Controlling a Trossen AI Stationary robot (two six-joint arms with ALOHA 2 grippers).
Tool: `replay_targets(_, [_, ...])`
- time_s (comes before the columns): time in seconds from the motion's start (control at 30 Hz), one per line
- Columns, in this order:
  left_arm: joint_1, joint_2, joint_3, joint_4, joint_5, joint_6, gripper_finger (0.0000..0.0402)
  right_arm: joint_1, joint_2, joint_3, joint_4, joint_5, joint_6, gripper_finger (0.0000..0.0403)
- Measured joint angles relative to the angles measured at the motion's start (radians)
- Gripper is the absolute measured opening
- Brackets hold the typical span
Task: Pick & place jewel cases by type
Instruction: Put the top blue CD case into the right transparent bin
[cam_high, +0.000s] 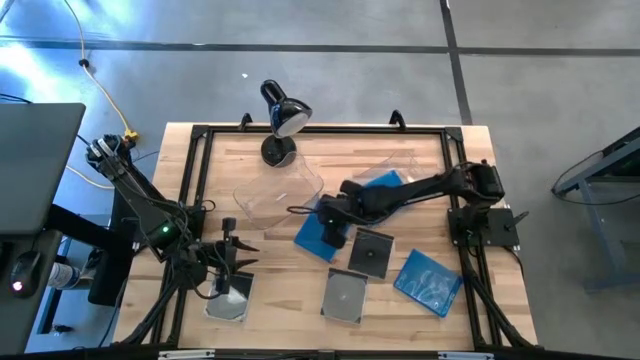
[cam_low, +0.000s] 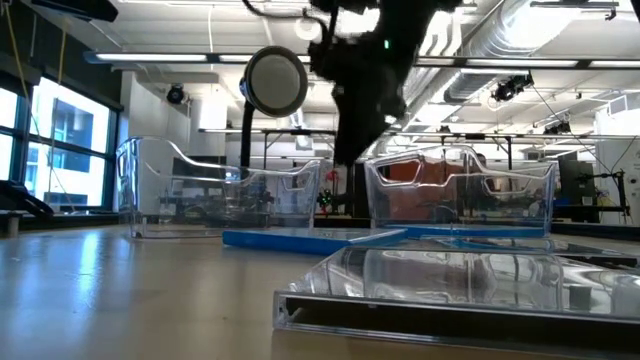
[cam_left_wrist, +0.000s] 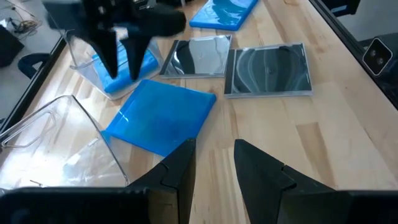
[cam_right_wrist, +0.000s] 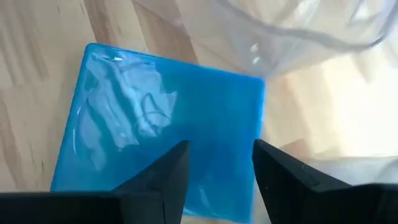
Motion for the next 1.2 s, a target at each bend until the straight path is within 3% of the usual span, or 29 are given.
replay_targets(0.17, [0.0, 0.0, 0.0, 0.0, -0.002, 0.0, 0.0108, 0.052, 0.001, 0.068, -0.022, -0.037, -0.176, 0.0161])
replay_targets(0.43, [0.0, 0.0, 0.0, -0.001, -0.011, 0.002, 0.0108, 0.131, 0.148, 0.068, 0.045, 0.055, -0.13, 0.0161])
replay_targets(0.57, [0.0, 0.0, 0.0, -0.001, -0.011, 0.001, 0.0108, 0.135, 0.234, 0.067, 0.094, 0.014, -0.082, 0.0161])
replay_targets(0.73, [0.0, 0.0, 0.0, 0.0, 0.006, 0.0, 0.0108, 0.122, 0.247, 0.069, 0.125, -0.076, 0.009, 0.0161])
replay_targets(0.97, [0.0, 0.0, -0.001, 0.0, 0.013, 0.0, 0.0108, 0.117, 0.248, 0.068, 0.267, -0.299, 0.031, 0.0161])
replay_targets(1.2, [0.0, 0.0, -0.001, -0.008, 0.019, 0.0, 0.0108, 0.161, 0.252, 0.068, 0.363, -0.353, 0.018, 0.0161])
